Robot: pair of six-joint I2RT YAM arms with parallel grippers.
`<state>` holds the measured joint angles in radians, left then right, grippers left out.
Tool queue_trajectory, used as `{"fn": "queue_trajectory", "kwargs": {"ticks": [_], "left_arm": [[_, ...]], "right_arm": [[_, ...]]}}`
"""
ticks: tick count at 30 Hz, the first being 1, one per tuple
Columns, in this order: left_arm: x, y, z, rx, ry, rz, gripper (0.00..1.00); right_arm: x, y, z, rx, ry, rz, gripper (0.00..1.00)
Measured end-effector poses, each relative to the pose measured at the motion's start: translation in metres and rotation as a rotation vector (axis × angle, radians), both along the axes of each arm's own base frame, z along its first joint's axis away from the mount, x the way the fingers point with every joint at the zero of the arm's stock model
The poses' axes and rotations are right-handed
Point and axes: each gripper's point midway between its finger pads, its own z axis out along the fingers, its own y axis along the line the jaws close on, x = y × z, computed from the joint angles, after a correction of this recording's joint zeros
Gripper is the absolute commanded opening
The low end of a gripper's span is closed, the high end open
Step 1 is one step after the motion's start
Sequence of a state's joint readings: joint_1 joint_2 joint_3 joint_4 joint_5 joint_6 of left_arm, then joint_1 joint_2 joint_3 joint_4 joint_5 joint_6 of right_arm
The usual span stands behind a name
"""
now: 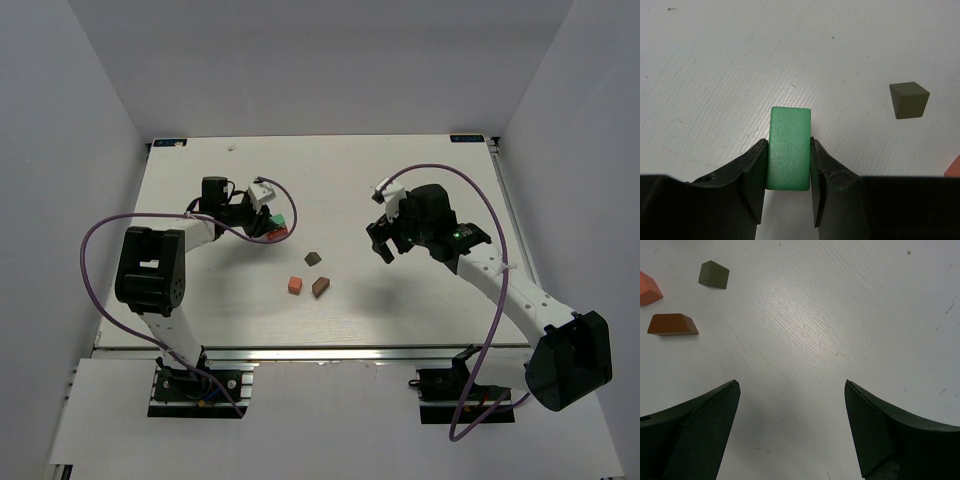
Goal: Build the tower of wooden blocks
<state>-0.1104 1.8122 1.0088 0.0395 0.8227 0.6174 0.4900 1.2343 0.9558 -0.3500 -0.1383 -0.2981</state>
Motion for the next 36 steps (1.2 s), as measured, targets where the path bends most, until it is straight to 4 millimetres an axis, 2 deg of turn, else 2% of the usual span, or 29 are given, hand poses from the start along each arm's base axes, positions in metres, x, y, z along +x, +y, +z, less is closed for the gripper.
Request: {"fn": "queue_trajectory", "kwargs": {"ticks": [29,36], "left_arm": [[-0.0011,-0.0020,-0.0042,-0.025,0.034,0.015,0.00],[-0.0019,-0.0019,-0.0048,-0.024,0.036,0.012,0.04]], "right_arm": [[-0.0023,0.0027,0.0013,0.004,0.003,0.025,0.89],[-0.0028,0.0033,0.0014,0.003,0.001,0.035,0.89]]}}
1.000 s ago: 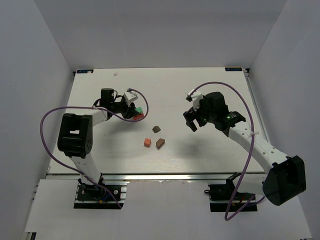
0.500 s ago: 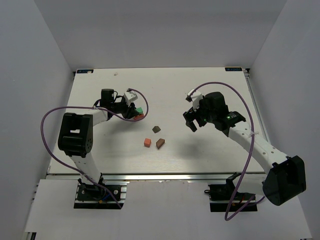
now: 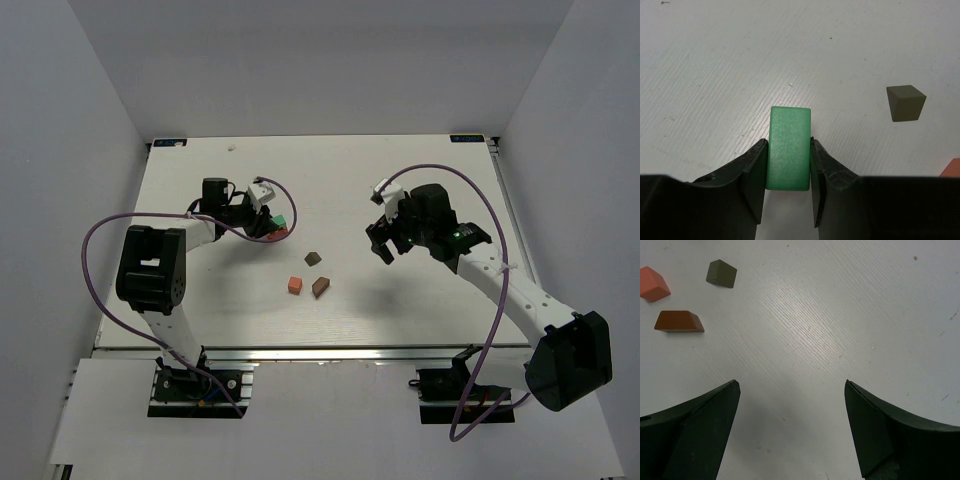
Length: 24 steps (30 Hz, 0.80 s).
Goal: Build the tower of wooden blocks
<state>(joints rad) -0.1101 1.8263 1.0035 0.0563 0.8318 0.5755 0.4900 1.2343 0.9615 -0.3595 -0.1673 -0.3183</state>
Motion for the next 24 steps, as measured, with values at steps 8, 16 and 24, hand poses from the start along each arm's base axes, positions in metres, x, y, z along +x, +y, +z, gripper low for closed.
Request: {"fn": "queue_trajectory", "kwargs": {"ticks": [8,16,24], "left_arm": [[0.0001,0.0001,-0.0004,0.000,0.002,0.002,0.11],[0.0007,0.0003,-0.0001,0.003,0.011,0.005,0.15],[0.0036,0.0000,-0.0008,0.004,0.014,0.002,0.17]], "right_arm": [[-0.0019,-0.0007,-0.0012,-0.007,0.006,0.008,0.89],[-0.0032,0.0016,0.0034,-0.002,0.007,0.025,0.89],[-0.0044,0.0014,0.0025,-0.008,0.008,0.035,0.89]]}}
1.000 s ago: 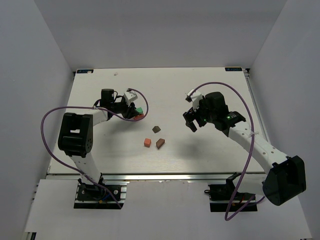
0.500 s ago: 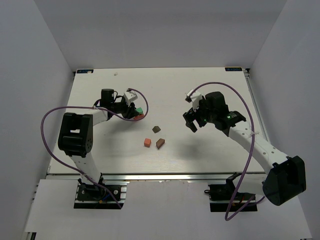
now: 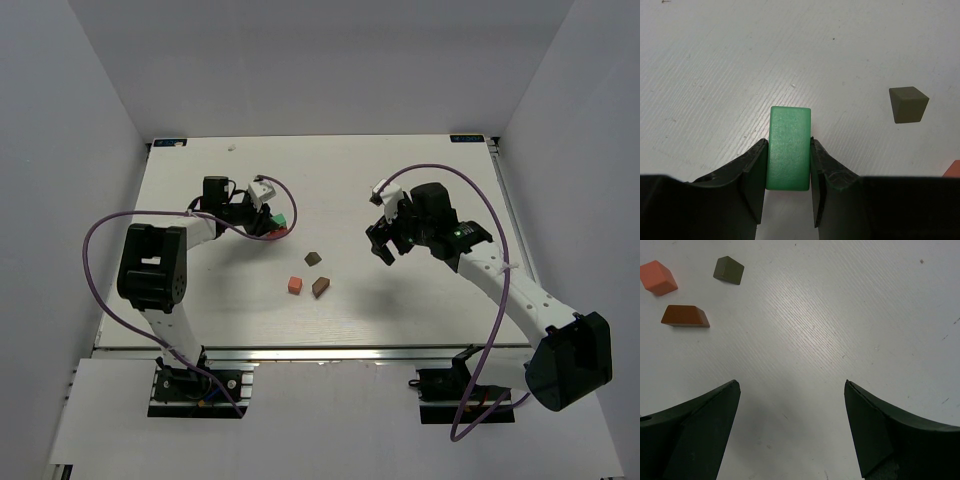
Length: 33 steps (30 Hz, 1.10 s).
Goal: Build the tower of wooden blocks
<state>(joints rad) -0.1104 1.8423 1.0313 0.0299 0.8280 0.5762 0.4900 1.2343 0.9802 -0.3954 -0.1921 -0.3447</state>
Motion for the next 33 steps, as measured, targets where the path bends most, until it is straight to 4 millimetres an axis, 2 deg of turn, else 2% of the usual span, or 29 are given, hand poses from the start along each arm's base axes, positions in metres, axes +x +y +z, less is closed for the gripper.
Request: {"fn": "queue_trajectory", "kwargs": {"ticks": [8,16,33], "left_arm": [[-0.0012,0.0004,-0.0007,0.006,0.006,-0.005,0.18],[-0.0039,0.0007,-0.0006,0.014,0.023,-0.016,0.35],[0.0013,-0.0004,-0.0001,0.004,0.042,-0.004,0.38]], "right_arm": [[-0.0006,0.0008,0.0002,0.002,0.001,0.006,0.89],[-0.0013,0.0013,0.0010,0.003,0.003,0.010,0.89],[-0.0015,0.0015,0.0013,0.004,0.003,0.012,0.89]]}}
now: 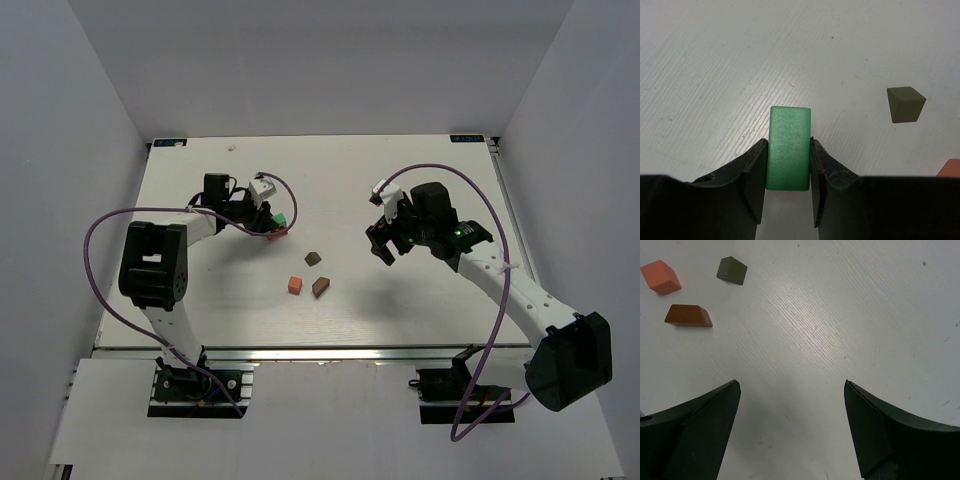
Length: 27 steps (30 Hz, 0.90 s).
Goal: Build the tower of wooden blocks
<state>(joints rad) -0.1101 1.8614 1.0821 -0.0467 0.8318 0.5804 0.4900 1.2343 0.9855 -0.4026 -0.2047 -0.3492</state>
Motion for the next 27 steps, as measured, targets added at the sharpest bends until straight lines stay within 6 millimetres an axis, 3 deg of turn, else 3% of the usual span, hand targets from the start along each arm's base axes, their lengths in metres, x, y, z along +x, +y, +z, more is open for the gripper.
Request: {"fn": "queue_trajectory", "kwargs": {"ticks": [9,21,27], "left_arm": [[-0.0039,-0.0009,-0.0006,0.006,-0.001,-0.029,0.39],[-0.0046,0.0001,-0.0012,0.003,0.015,-0.017,0.56],[-0.0035,0.0011,-0.0011,0.000,0.030,0.002,0.57]], "right_arm": [[0.0000,0.0000,0.0000,0.000,0.000,0.001,0.89],[-0.0009,0.0011,0.0002,0.004,0.002,0.007,0.88],[-0.0025,0.0003,-0.0013,-0.001,0.010,0.008,0.88]]}}
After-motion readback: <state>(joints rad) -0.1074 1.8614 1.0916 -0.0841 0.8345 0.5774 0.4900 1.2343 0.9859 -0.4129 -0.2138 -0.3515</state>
